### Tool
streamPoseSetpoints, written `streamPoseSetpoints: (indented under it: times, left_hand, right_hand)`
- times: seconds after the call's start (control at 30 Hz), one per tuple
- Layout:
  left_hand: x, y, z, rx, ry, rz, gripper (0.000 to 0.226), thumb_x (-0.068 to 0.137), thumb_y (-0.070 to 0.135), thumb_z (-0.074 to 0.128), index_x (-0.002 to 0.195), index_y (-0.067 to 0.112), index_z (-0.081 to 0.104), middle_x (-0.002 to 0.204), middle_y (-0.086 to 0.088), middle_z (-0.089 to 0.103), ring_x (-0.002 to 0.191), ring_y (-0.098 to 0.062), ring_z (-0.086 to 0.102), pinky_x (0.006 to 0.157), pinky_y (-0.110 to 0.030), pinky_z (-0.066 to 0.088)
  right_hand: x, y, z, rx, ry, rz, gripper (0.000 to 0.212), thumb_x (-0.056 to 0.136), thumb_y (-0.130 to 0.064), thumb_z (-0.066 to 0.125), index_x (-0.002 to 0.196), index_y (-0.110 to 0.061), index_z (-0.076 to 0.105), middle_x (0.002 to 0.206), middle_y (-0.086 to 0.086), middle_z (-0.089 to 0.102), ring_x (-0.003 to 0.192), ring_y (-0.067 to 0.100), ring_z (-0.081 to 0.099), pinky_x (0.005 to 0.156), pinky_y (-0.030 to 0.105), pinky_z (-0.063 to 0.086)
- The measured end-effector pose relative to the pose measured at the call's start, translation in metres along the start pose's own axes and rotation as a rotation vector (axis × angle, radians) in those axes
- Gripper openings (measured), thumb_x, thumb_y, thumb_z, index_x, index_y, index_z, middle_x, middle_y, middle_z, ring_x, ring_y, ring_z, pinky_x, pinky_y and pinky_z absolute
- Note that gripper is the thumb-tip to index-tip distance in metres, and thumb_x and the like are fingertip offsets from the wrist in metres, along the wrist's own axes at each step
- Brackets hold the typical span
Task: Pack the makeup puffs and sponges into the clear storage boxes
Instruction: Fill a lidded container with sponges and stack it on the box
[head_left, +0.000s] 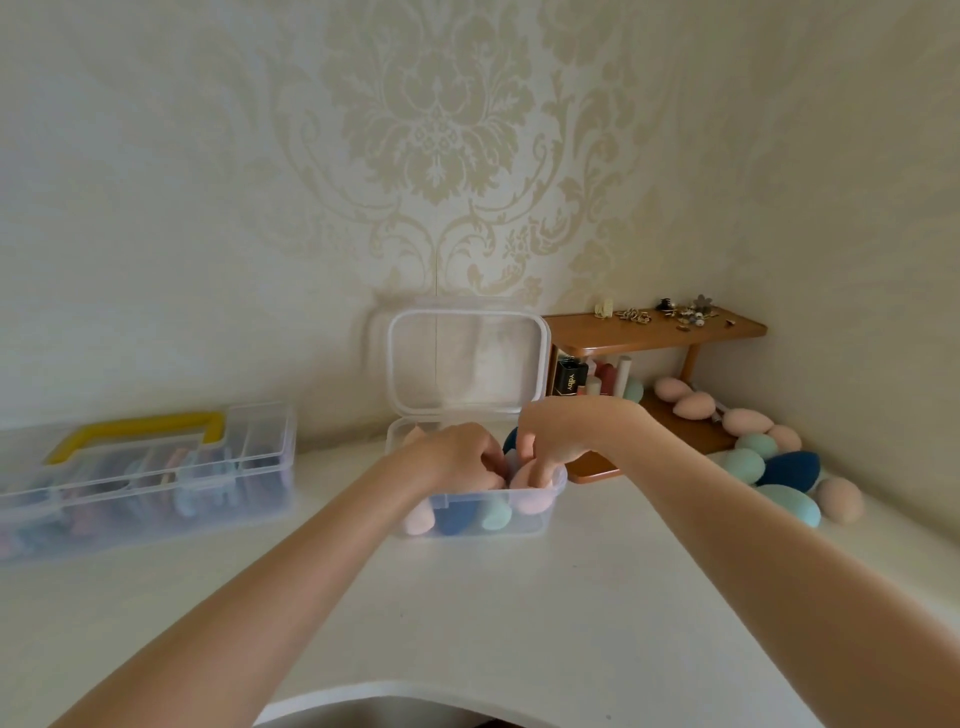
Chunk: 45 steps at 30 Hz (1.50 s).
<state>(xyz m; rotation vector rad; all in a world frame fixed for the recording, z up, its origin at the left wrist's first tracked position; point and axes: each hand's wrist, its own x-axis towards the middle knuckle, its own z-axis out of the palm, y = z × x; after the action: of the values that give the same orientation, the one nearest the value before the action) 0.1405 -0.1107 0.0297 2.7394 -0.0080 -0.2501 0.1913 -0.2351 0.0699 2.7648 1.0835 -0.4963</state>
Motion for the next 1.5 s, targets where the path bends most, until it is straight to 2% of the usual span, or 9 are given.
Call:
streamPoseSetpoints:
  times: [0.13,0.27,0.5,0.63,0.73,0.93,1.13,1.23,1.5]
  left_hand:
    - [0.002,-0.002,0.000,0.031,-0.006,0.026,0.024,0.090,0.029,0.052,0.105,0.019,0.068,0.113,0.005,0.067,0.102,-0.013,0.056,0.087,-0.022,0.038]
    - [0.006,-0.003,0.002,0.056,-0.014,-0.018,0.028,0.093,0.032,0.048,0.114,0.024,0.065,0.123,0.005,0.061,0.115,-0.016,0.053,0.087,-0.019,0.030]
    - [0.002,-0.005,0.000,-0.079,-0.061,0.035,0.022,0.092,0.019,0.047,0.100,0.017,0.068,0.094,0.009,0.060,0.089,-0.009,0.051,0.079,-0.016,0.034]
    - [0.003,-0.006,0.001,-0.037,-0.040,0.005,0.022,0.091,0.022,0.049,0.100,0.017,0.068,0.094,0.001,0.064,0.091,-0.018,0.054,0.081,-0.020,0.034]
    - [0.005,-0.006,0.003,-0.034,-0.026,-0.050,0.024,0.091,0.026,0.049,0.075,0.016,0.064,0.088,-0.004,0.060,0.087,-0.019,0.049,0.080,-0.023,0.033]
    - [-0.005,-0.005,0.003,-0.129,-0.035,0.006,0.021,0.086,0.030,0.057,0.101,0.026,0.071,0.099,0.015,0.065,0.100,-0.010,0.055,0.087,-0.014,0.041]
    - [-0.010,-0.004,0.005,-0.039,0.154,0.059,0.022,0.085,0.031,0.059,0.095,0.017,0.074,0.102,-0.002,0.070,0.088,-0.015,0.059,0.077,-0.028,0.047]
    - [-0.013,-0.005,0.003,-0.075,0.183,0.042,0.022,0.083,0.030,0.065,0.096,0.016,0.075,0.097,-0.002,0.071,0.071,-0.010,0.056,0.057,-0.017,0.039]
    - [-0.014,-0.002,0.002,-0.111,0.142,-0.002,0.024,0.086,0.028,0.062,0.102,0.013,0.071,0.099,-0.002,0.071,0.056,-0.003,0.048,0.058,-0.014,0.038]
  right_hand:
    - [0.006,-0.016,0.006,-0.111,0.004,0.018,0.007,0.086,-0.007,0.060,0.090,-0.001,0.062,0.076,0.007,0.054,0.074,0.021,0.051,0.068,0.024,0.041]
    - [0.014,-0.025,0.018,-0.222,0.094,0.051,0.034,0.092,-0.011,0.048,0.060,-0.014,0.035,0.063,0.000,0.040,0.066,0.021,0.045,0.070,0.030,0.038]
    - [0.004,-0.018,0.002,-0.044,-0.071,-0.004,0.023,0.085,-0.021,0.066,0.101,-0.005,0.063,0.079,0.005,0.058,0.072,0.016,0.051,0.066,0.020,0.038]
    - [0.013,-0.019,0.014,-0.108,0.028,0.011,0.011,0.089,-0.018,0.057,0.081,-0.010,0.054,0.067,0.000,0.047,0.068,0.017,0.047,0.055,0.020,0.035]
    - [0.020,-0.023,0.023,-0.173,0.091,0.034,0.014,0.093,-0.017,0.050,0.101,-0.009,0.058,0.070,0.001,0.045,0.078,0.022,0.048,0.066,0.027,0.039]
    - [0.006,-0.014,-0.012,-0.061,-0.164,0.005,0.036,0.081,-0.031,0.070,0.108,-0.008,0.067,0.088,0.000,0.064,0.078,0.014,0.058,0.072,0.022,0.044]
    - [-0.002,-0.005,-0.021,0.054,0.204,-0.109,0.026,0.085,-0.013,0.063,0.110,-0.018,0.068,0.115,-0.001,0.065,0.102,0.014,0.059,0.081,0.019,0.047]
    - [0.003,0.000,0.009,0.094,0.105,-0.131,0.023,0.080,-0.020,0.066,0.103,-0.023,0.071,0.109,0.002,0.067,0.096,0.024,0.063,0.083,0.026,0.051]
    - [0.009,-0.001,0.024,0.029,0.170,0.017,0.019,0.087,-0.017,0.059,0.087,0.000,0.065,0.077,0.011,0.062,0.067,0.022,0.055,0.060,0.026,0.044]
